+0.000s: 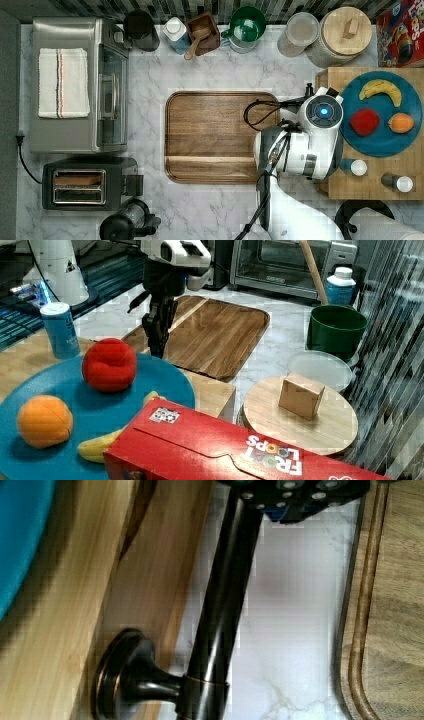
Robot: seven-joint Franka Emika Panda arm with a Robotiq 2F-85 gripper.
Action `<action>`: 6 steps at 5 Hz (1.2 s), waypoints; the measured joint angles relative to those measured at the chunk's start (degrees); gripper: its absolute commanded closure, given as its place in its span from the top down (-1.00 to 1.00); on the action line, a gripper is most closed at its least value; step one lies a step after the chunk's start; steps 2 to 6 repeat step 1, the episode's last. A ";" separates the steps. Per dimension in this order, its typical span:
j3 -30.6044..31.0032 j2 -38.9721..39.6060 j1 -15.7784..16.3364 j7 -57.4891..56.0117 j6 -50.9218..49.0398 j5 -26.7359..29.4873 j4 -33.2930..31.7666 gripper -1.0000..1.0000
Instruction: Close the drawer.
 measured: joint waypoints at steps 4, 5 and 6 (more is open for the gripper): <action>0.00 0.00 0.00 0.00 -0.06 0.00 0.00 -1.00; 0.00 0.00 0.00 0.00 -0.06 0.00 0.00 -1.00; 0.00 0.00 0.00 0.00 -0.06 0.00 0.00 -1.00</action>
